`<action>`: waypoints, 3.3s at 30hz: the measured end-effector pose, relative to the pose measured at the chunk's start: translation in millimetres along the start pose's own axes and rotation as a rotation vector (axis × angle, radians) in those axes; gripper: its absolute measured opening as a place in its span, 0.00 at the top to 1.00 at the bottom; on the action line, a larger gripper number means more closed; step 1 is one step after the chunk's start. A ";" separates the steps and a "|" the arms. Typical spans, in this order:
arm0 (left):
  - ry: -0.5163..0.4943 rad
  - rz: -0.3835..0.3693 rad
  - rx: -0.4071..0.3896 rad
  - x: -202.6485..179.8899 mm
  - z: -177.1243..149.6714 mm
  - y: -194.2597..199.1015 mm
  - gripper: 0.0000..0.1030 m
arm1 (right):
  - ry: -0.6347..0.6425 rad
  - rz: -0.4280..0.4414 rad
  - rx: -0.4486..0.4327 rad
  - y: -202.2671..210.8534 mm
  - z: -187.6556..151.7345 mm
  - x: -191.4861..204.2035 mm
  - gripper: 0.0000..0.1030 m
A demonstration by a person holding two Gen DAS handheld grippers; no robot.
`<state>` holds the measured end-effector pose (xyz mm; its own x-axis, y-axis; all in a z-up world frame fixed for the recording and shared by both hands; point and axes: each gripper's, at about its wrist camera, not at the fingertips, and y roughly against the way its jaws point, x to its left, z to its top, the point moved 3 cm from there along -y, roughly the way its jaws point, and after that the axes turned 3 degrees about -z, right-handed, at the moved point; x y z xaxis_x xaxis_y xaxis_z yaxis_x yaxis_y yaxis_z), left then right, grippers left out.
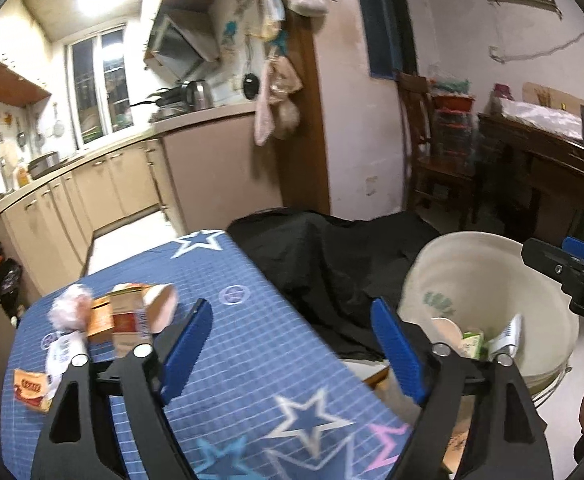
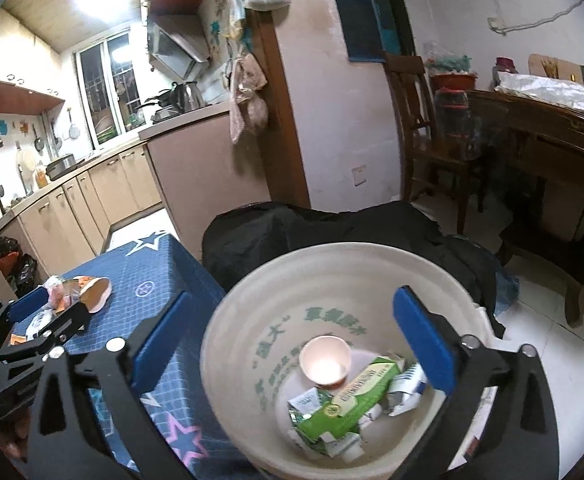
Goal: Collect trash
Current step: 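Move both grippers back over the table toward the remaining trash, then grasp the white alcohol wipes pack with the left gripper while the right grasps the cigarette pack, then carry the wipes pack and cigarette pack over the white bucket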
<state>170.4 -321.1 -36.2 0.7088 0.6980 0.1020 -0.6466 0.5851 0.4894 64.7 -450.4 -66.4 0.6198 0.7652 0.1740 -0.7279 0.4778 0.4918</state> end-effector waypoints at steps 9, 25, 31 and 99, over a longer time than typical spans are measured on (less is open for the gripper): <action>0.083 0.107 0.008 69.5 -25.6 22.1 0.11 | 0.094 0.093 0.030 -11.9 -8.2 63.9 0.05; 0.292 0.312 0.105 207.6 -97.0 45.6 0.09 | 0.297 0.286 0.133 -38.6 -48.7 195.4 0.05; 0.375 0.401 0.121 255.3 -119.5 57.6 0.09 | 0.355 0.361 0.158 -57.7 -60.2 239.8 0.05; 0.452 0.234 0.264 271.1 -110.9 -0.9 0.39 | 0.187 0.735 0.397 -77.8 -77.6 249.3 0.80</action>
<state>331.8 -86.7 -105.0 0.3268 0.9377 -0.1182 -0.6388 0.3113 0.7036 253.1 -263.4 -127.5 -0.0530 0.8967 0.4394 -0.7479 -0.3272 0.5776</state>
